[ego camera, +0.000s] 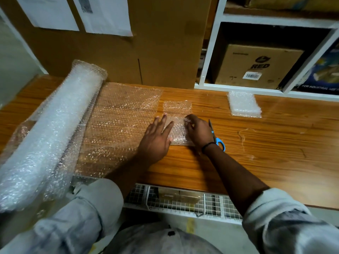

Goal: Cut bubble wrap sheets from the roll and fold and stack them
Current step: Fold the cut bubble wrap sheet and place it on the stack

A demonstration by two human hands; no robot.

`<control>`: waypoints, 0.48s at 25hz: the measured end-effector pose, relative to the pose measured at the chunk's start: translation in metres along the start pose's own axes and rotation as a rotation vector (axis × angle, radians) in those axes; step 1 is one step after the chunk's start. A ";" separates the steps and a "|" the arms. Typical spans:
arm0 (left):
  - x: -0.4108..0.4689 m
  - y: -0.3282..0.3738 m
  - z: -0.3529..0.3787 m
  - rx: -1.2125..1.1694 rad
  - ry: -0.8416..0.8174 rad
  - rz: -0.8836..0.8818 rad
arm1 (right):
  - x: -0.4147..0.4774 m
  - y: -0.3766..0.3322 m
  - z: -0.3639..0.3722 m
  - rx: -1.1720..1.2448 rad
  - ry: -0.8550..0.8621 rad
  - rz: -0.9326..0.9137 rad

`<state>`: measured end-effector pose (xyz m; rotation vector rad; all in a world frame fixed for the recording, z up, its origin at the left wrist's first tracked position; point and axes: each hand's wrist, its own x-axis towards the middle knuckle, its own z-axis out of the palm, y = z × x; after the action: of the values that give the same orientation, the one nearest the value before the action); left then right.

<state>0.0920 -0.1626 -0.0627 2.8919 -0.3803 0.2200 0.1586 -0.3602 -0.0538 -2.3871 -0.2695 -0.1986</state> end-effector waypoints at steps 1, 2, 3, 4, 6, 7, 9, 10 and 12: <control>0.005 -0.004 0.003 0.026 -0.030 0.013 | 0.005 0.002 0.003 0.000 -0.004 0.006; 0.009 -0.007 0.006 0.042 -0.061 0.021 | 0.010 0.003 0.006 -0.003 -0.007 0.007; 0.015 -0.010 0.008 0.051 -0.091 0.028 | 0.015 0.005 0.009 -0.009 -0.013 0.016; 0.019 -0.013 0.010 0.060 -0.112 0.033 | 0.019 0.007 0.013 -0.015 -0.019 0.022; 0.027 -0.020 0.014 0.079 -0.148 0.056 | 0.025 0.011 0.019 -0.041 -0.013 0.035; 0.032 -0.024 0.016 0.083 -0.170 0.070 | 0.028 0.011 0.021 -0.057 -0.009 0.050; 0.041 -0.031 0.020 0.089 -0.210 0.086 | 0.032 0.010 0.024 -0.129 0.040 0.093; 0.044 -0.033 0.021 0.097 -0.220 0.094 | 0.030 0.009 0.025 -0.192 0.091 0.100; 0.050 -0.036 0.025 0.113 -0.239 0.113 | 0.018 0.002 0.030 -0.317 0.189 0.043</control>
<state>0.1521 -0.1459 -0.0852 3.0189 -0.5916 -0.0914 0.1781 -0.3393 -0.0730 -2.6605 -0.1025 -0.4745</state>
